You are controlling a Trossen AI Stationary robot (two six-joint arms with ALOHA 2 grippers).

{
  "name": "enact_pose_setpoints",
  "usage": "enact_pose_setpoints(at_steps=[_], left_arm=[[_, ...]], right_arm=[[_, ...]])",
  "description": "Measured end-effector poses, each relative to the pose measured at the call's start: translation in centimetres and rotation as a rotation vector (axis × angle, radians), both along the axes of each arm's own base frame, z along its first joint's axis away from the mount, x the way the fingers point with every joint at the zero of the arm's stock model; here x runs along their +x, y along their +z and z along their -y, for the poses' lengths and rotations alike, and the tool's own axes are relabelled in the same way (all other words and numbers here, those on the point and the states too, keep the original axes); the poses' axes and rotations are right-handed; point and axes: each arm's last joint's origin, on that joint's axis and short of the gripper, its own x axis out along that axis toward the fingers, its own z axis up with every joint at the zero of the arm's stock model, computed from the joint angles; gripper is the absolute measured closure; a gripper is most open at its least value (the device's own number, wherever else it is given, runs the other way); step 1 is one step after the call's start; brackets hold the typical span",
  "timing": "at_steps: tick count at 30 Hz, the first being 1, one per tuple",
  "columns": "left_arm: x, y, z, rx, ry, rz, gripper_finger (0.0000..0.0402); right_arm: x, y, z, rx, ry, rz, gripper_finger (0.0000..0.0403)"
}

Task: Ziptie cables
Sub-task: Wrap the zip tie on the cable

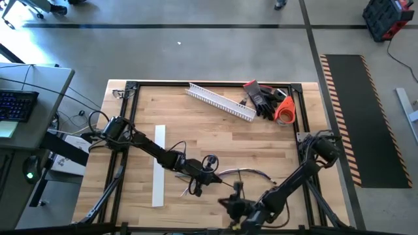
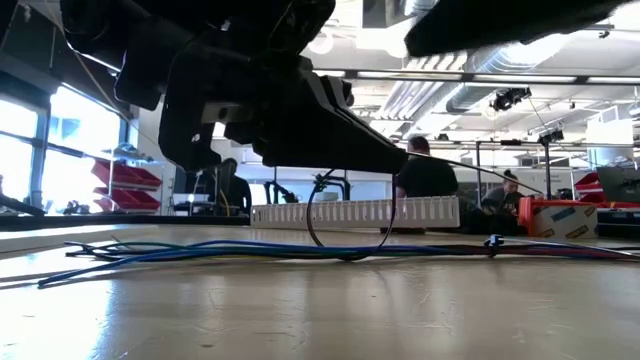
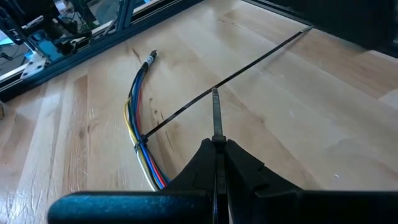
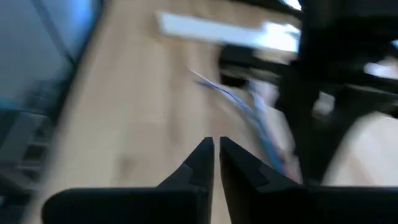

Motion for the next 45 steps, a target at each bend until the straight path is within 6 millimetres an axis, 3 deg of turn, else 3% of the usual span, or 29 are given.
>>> enact_pose_setpoints(at_steps=[7,12,17,24,35,41,45], left_arm=[[0.0,0.0,0.0,-0.008,0.004,-0.003,0.0401],[0.0,0.0,0.0,-0.013,0.006,-0.004,0.0401],[0.0,0.0,0.0,-0.014,0.007,-0.006,0.0401],[0.0,0.0,0.0,-0.014,0.008,-0.005,0.0401],[0.0,0.0,0.0,-0.023,0.012,-0.004,0.04],[0.0,0.0,0.0,-0.016,0.026,-0.004,0.0401],[0.0,0.0,0.1,0.003,0.018,0.002,0.0401]], right_arm=[[0.1,1.9,1.3,-0.107,-0.15,-0.113,0.0306],[1.1,0.4,2.6,-0.074,-0.163,-0.229,0.0232],[1.6,-0.6,4.0,-0.039,-0.273,-0.261,0.0212],[1.4,-0.9,4.6,0.009,-0.359,-0.268,0.0252],[1.5,-0.8,4.4,0.021,-0.361,-0.239,0.0391],[1.2,-0.9,3.9,0.123,-0.398,-0.24,0.04],[-0.1,-1.1,2.5,0.196,-0.423,-0.234,0.0401]])
